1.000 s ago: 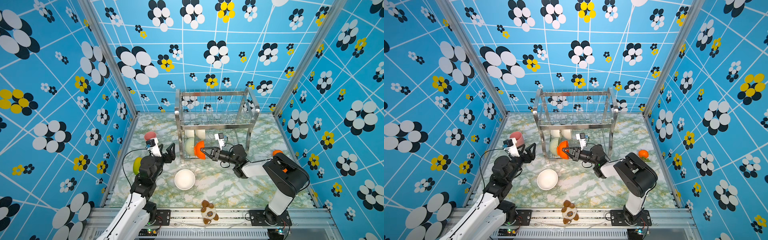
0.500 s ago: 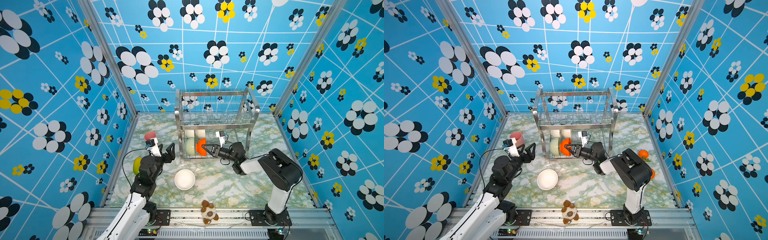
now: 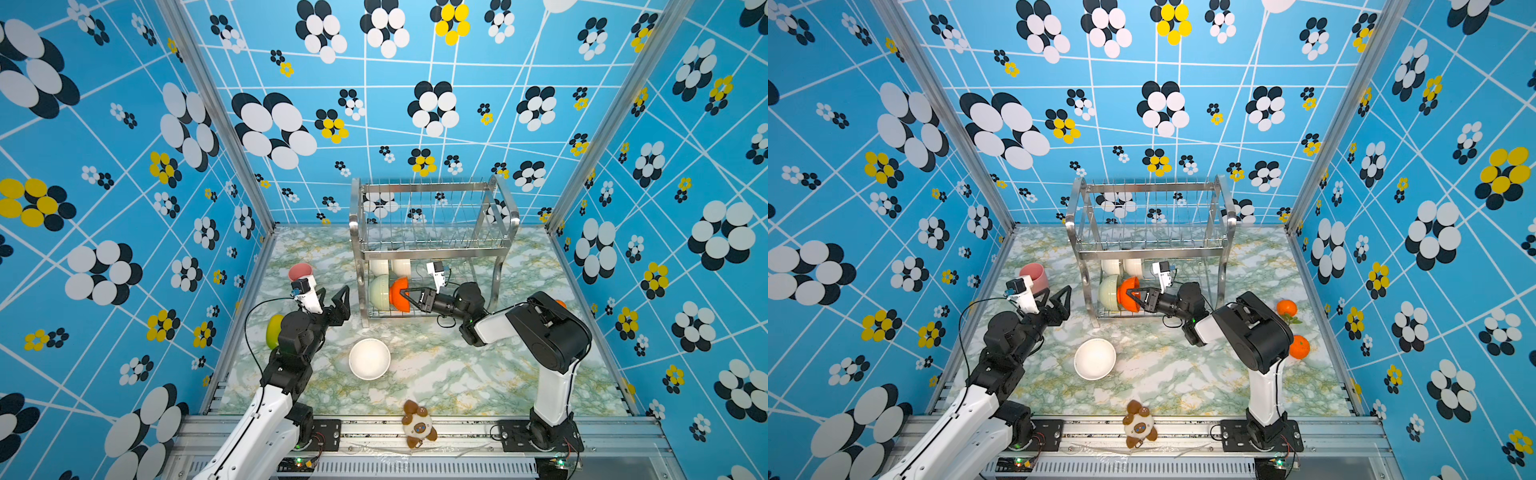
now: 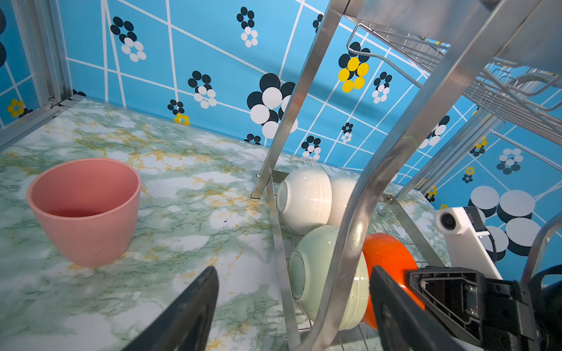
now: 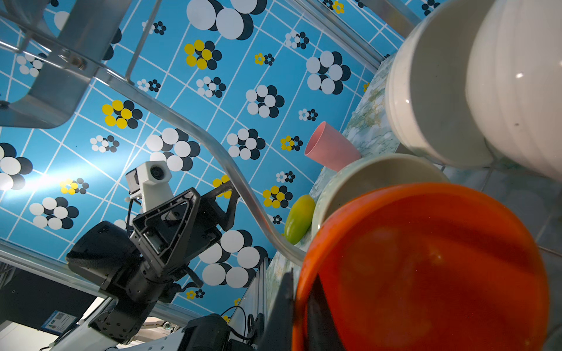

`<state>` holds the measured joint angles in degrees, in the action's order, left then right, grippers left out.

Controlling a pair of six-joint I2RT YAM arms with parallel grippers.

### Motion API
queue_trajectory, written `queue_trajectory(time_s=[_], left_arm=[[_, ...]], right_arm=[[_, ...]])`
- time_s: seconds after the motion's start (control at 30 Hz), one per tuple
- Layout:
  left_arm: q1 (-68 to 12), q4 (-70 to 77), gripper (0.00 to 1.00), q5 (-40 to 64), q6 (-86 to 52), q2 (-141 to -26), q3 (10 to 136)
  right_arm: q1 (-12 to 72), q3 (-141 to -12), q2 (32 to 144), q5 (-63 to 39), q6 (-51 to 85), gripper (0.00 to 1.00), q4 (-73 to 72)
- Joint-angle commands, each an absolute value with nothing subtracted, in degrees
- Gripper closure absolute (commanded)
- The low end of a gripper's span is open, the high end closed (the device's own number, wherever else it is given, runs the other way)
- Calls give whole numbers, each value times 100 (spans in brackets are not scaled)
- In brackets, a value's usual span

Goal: Load bowls into a dish rack
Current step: Place the bowl in the dish rack.

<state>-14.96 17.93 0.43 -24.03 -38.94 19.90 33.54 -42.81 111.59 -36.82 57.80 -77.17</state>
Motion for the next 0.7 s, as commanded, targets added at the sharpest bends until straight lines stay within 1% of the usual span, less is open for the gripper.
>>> queue_trajectory(time_s=[0.0,0.27,0.67], left_arm=[[-1425,1775,20,76,-2436,-3894,2079],[-1416,1775,20,93,-2418,-3937,2131],[-1422,1774,20,123,-2435,-3946,2153]], right_arm=[[3322,-4508,11273,-3831,5884,98,-8060],[3313,-4548,11465,-3832,5931,96,-8059],[3150,-4259,11470,-3757,5869,92,-8060]])
